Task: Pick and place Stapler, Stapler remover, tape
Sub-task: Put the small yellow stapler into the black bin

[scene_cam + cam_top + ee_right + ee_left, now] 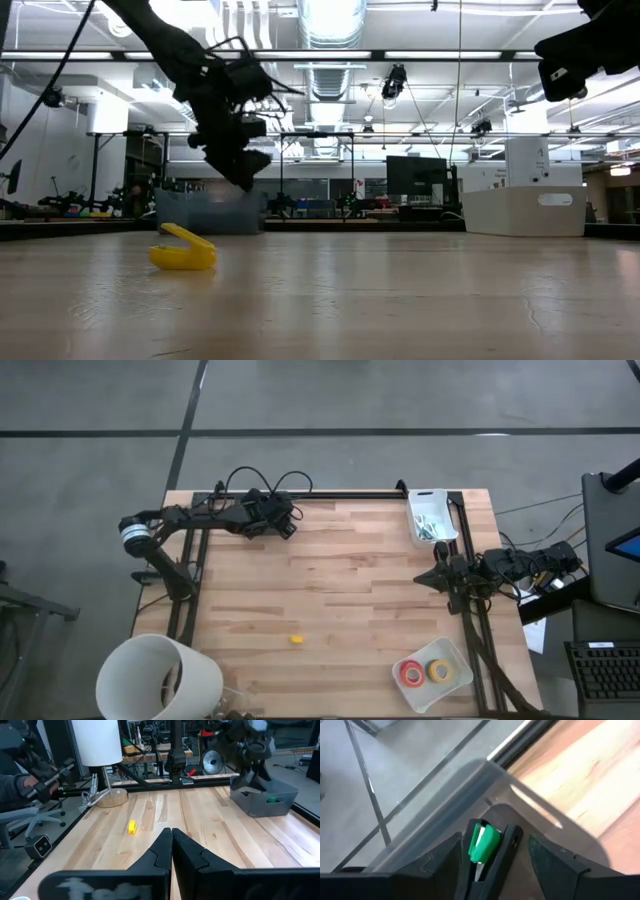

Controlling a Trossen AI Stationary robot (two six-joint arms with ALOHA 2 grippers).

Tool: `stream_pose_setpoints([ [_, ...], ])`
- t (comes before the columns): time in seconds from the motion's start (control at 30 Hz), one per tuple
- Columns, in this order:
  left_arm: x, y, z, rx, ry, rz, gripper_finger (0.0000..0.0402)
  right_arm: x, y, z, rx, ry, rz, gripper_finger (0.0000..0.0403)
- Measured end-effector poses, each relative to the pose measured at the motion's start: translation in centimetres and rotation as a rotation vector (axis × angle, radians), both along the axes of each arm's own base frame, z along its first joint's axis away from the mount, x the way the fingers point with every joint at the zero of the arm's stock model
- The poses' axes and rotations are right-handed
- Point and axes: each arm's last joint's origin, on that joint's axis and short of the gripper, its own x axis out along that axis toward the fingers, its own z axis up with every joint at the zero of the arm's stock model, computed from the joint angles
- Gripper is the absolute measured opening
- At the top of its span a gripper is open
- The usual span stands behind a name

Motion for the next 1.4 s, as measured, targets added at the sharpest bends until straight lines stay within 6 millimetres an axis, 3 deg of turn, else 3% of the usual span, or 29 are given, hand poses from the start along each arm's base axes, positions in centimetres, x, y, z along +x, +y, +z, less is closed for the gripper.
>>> stream_pose_setpoints([
  [0.37, -2.5, -3.1, 6.2, 0.058, -0.153, -0.075, 0.0227, 0.0, 0.0, 0.0, 0.000, 0.000, 0.000, 0.0008],
  [0.63, -4.3, -6.7, 9.7, -0.049, -0.339, -0.315, 0.0227, 0.0, 0.0, 0.0, 0.000, 0.000, 0.000, 0.0008],
  [0.9, -4.2, -10.0, 10.8, -0.080, -0.399, -0.477, 0.0227, 0.0, 0.0, 0.0, 0.000, 0.000, 0.000, 0.0008],
  [1.4, -3.5, -15.9, 10.7, -0.148, -0.374, -0.743, 0.0227, 0.0, 0.0, 0.0, 0.000, -0.001, 0.000, 0.0008],
])
